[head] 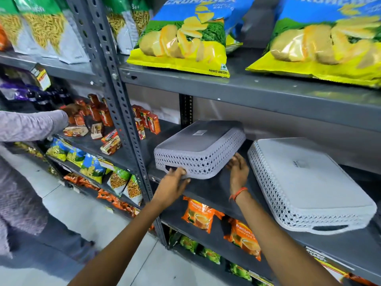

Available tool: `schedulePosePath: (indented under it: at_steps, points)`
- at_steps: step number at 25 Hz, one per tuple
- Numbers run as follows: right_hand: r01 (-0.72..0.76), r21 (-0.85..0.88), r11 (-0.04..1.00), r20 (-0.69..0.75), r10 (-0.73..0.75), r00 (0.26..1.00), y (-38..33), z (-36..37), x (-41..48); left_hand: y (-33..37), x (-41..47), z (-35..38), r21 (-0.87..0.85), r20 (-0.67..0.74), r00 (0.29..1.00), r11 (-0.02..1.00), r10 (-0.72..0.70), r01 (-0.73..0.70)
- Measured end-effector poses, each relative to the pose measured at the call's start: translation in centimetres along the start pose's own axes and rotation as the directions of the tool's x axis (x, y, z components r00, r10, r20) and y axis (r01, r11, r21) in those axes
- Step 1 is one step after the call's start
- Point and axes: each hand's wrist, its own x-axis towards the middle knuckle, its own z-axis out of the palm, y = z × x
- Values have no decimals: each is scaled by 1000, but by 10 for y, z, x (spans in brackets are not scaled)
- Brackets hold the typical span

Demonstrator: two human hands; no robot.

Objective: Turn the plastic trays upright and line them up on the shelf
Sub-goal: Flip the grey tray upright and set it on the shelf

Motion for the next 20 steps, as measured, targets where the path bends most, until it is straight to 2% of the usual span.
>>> schedulePosePath:
  at_steps: [3,5,6,7,8,9,10,13,14,16,18,19,20]
  points:
    - [117,-33,993,114,-113,987,-7,-10,15,39,12,-16,-116,-177,981,991,-80,60]
    - [187,-230,955,238,-132,962,-10,-12,18,50,24,-29,-262,-294,938,959,-186,109]
    - [244,-347,906,308,-136,942,-9,-13,19,52,31,-36,-392,-315,915,912,-253,117]
    - [326,-464,824,379,-148,914,-9,-15,18,52,36,-40,-554,-281,897,821,-341,139]
    - [423,-560,712,452,-166,877,-10,-17,17,51,39,-43,-710,-204,880,683,-429,168]
    - [509,-607,610,537,-158,829,-9,-19,14,45,42,-41,-818,-108,858,535,-503,211]
    - [571,-627,530,610,-123,783,-7,-22,12,40,44,-40,-866,-35,828,430,-559,254]
    - [679,-674,292,710,3,704,0,-34,7,17,54,-34,-898,64,730,281,-680,340]
    - [711,-669,218,727,-9,687,2,-38,5,7,57,-31,-906,95,704,232,-703,354]
    - [777,-619,116,775,-76,628,8,-37,7,-15,66,-20,-844,118,642,264,-758,467]
    - [793,-605,71,788,-94,609,5,-29,11,-23,70,-6,-694,127,564,333,-816,638]
    - [794,-605,58,789,-97,607,2,-25,13,-16,67,-3,-635,119,555,366,-824,680]
    - [798,-600,45,791,-111,601,1,-21,15,-7,62,-1,-598,118,579,408,-807,691]
